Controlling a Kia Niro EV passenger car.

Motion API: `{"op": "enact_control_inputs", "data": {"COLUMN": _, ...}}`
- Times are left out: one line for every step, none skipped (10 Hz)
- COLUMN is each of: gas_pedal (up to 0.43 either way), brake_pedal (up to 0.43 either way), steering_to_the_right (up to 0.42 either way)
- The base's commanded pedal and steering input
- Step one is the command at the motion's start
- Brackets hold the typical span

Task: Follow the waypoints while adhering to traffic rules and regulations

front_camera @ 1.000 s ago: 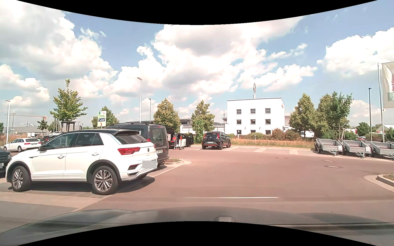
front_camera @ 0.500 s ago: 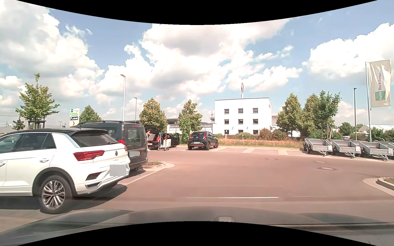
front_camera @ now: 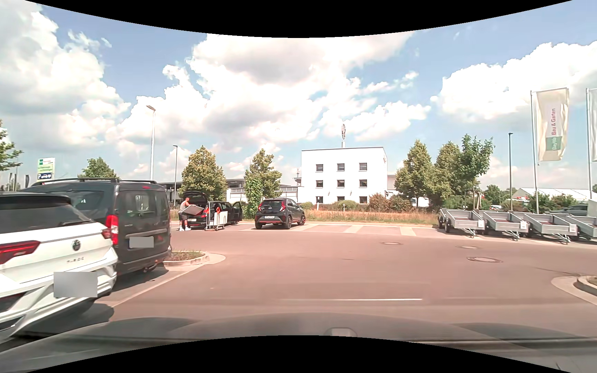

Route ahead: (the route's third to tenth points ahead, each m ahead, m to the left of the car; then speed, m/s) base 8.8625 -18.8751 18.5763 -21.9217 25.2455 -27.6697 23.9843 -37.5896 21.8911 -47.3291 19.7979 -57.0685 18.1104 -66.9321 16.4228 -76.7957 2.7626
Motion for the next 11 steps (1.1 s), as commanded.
{"op": "enact_control_inputs", "data": {"gas_pedal": 0.008, "brake_pedal": 0.000, "steering_to_the_right": 0.251}}
{"op": "enact_control_inputs", "data": {"gas_pedal": 0.000, "brake_pedal": 0.000, "steering_to_the_right": 0.251}}
{"op": "enact_control_inputs", "data": {"gas_pedal": 0.000, "brake_pedal": 0.000, "steering_to_the_right": 0.250}}
{"op": "enact_control_inputs", "data": {"gas_pedal": 0.000, "brake_pedal": 0.000, "steering_to_the_right": 0.248}}
{"op": "enact_control_inputs", "data": {"gas_pedal": 0.000, "brake_pedal": 0.000, "steering_to_the_right": 0.247}}
{"op": "enact_control_inputs", "data": {"gas_pedal": 0.000, "brake_pedal": 0.000, "steering_to_the_right": 0.245}}
{"op": "enact_control_inputs", "data": {"gas_pedal": 0.000, "brake_pedal": 0.000, "steering_to_the_right": 0.242}}
{"op": "enact_control_inputs", "data": {"gas_pedal": 0.000, "brake_pedal": 0.000, "steering_to_the_right": 0.239}}
{"op": "enact_control_inputs", "data": {"gas_pedal": 0.000, "brake_pedal": 0.000, "steering_to_the_right": 0.235}}
{"op": "enact_control_inputs", "data": {"gas_pedal": 0.000, "brake_pedal": 0.000, "steering_to_the_right": 0.231}}
{"op": "enact_control_inputs", "data": {"gas_pedal": 0.000, "brake_pedal": 0.006, "steering_to_the_right": 0.230}}
